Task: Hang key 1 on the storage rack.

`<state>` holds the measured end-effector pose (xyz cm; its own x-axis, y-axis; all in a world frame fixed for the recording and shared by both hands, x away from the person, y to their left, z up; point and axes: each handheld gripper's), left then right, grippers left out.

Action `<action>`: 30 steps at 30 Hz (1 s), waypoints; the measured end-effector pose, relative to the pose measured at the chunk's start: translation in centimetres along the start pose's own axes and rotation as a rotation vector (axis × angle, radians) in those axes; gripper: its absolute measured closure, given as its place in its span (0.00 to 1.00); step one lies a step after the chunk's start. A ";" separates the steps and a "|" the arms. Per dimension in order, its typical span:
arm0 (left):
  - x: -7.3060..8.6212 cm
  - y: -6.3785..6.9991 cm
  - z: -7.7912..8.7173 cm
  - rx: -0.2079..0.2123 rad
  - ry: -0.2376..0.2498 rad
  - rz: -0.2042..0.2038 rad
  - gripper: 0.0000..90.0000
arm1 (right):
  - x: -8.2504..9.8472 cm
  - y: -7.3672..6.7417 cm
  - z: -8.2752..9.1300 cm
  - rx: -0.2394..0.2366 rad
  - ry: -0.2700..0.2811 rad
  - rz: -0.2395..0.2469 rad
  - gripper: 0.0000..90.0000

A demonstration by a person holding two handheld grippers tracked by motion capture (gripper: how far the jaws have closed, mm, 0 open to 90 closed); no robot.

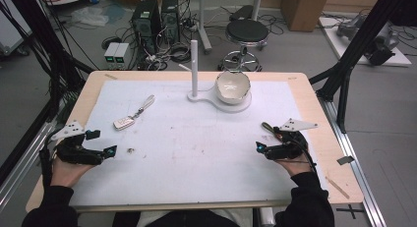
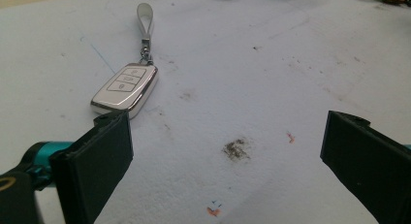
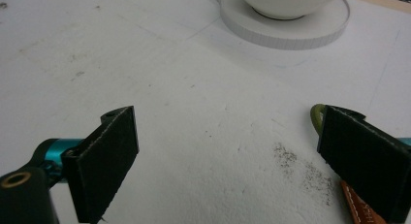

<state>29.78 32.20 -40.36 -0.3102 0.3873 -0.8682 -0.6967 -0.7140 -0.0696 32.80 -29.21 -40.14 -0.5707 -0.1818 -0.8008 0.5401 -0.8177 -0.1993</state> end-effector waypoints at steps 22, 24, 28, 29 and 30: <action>0.0 0.3 -0.2 0.008 -0.018 -0.015 0.06 | 0.1 0.4 -0.9 0.046 -0.043 0.013 0.08; 0.0 0.3 -0.2 0.010 -0.018 -0.014 0.06 | -0.2 0.6 -1.1 0.047 -0.052 0.002 0.08; 0.0 0.1 -0.2 0.008 -0.016 -0.011 0.06 | -0.6 1.1 -1.1 0.055 -0.061 -0.001 0.08; 0.0 0.1 -0.2 0.005 -0.014 -0.010 0.06 | -0.7 1.2 -1.1 0.058 -0.067 -0.002 0.08; 0.0 0.1 -0.2 0.005 -0.012 -0.008 0.06 | -0.8 1.4 -1.0 0.062 -0.072 -0.001 0.08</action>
<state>29.80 32.03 -40.47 -0.3124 0.3998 -0.8617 -0.7025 -0.7079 -0.0737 34.66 -29.64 -40.37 -0.6152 -0.2182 -0.7576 0.5018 -0.8495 -0.1628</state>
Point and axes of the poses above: each handheld gripper's, and its own axes: z roughly backward along the jaws, x roughly out of its underside, y roughly to its right, and after that the axes turned 12 degrees about -z, right-handed
